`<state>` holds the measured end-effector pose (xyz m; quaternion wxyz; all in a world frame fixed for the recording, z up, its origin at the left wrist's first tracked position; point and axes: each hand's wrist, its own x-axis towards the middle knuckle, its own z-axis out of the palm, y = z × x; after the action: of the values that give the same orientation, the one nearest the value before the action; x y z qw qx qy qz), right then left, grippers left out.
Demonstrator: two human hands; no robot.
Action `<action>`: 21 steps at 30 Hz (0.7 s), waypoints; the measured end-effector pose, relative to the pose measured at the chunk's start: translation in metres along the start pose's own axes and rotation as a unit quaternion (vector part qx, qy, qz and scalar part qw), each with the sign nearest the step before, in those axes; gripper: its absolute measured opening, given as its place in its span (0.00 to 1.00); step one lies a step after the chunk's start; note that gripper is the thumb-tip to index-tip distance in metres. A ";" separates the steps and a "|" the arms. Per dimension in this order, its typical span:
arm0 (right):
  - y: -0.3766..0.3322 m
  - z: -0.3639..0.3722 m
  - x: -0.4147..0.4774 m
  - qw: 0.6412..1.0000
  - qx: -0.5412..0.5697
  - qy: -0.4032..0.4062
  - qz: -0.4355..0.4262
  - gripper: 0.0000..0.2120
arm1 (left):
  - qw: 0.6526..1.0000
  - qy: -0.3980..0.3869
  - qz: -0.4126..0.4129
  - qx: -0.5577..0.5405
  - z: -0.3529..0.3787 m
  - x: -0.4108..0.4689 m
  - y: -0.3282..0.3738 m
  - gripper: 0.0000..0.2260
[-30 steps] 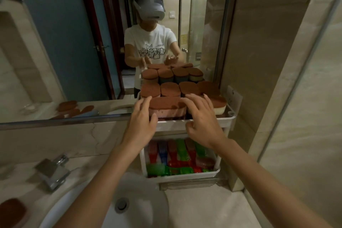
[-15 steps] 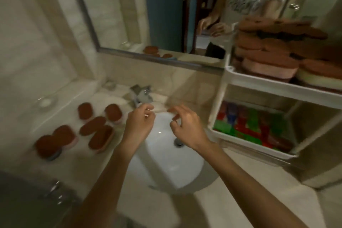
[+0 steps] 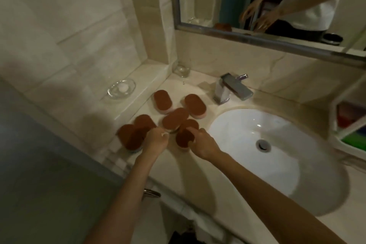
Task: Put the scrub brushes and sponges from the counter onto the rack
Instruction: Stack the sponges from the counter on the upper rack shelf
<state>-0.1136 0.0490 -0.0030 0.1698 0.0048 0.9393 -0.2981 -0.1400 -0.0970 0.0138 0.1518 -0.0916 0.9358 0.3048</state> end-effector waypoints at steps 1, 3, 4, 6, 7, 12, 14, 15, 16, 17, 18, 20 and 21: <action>-0.004 0.009 0.008 1.000 -0.008 -0.013 0.012 0.27 | 1.000 -0.002 -0.001 0.001 0.000 0.012 -0.008 0.12; -0.009 0.025 0.024 0.999 -0.029 -0.024 0.037 0.28 | 1.000 -0.016 0.010 0.012 -0.001 0.034 -0.017 0.14; -0.010 0.030 0.030 0.998 -0.041 -0.028 0.047 0.28 | 0.999 -0.025 0.020 0.010 0.000 0.043 -0.017 0.15; -0.010 0.035 0.038 0.995 -0.059 -0.036 0.073 0.26 | 0.997 -0.052 0.050 0.001 0.006 0.059 -0.017 0.19; -0.010 0.036 0.041 0.993 -0.063 -0.042 0.091 0.25 | 0.995 -0.066 0.070 0.008 0.010 0.068 -0.018 0.21; -0.008 0.040 0.042 0.990 -0.039 0.008 0.133 0.20 | 0.983 -0.091 0.125 0.094 0.025 0.097 -0.015 0.24; -0.005 0.041 0.038 0.988 -0.017 0.049 0.143 0.15 | 0.981 -0.095 0.120 0.115 0.028 0.103 -0.012 0.21; -0.003 0.043 0.036 0.986 -0.016 0.062 0.151 0.13 | 0.981 -0.092 0.121 0.121 0.029 0.105 -0.011 0.18; 0.000 0.045 0.035 0.984 -0.010 0.075 0.162 0.13 | 0.980 -0.091 0.119 0.130 0.030 0.106 -0.010 0.15; 0.002 0.047 0.033 0.980 0.005 0.087 0.180 0.14 | 0.980 -0.089 0.116 0.136 0.032 0.107 -0.011 0.15; 0.004 0.048 0.031 0.974 0.030 0.100 0.201 0.17 | 0.981 -0.093 0.106 0.132 0.033 0.107 -0.012 0.17; 0.008 0.049 0.031 0.959 0.069 0.107 0.253 0.25 | 0.987 -0.109 0.079 0.090 0.037 0.107 -0.014 0.25; 0.010 0.048 0.031 0.954 0.074 0.096 0.276 0.27 | 0.989 -0.111 0.068 0.075 0.038 0.106 -0.015 0.28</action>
<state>-0.1267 0.0273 -0.0556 0.1539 0.3046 0.8887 -0.3061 -0.2270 -0.0945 -0.0597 0.2400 0.0183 0.9374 0.2519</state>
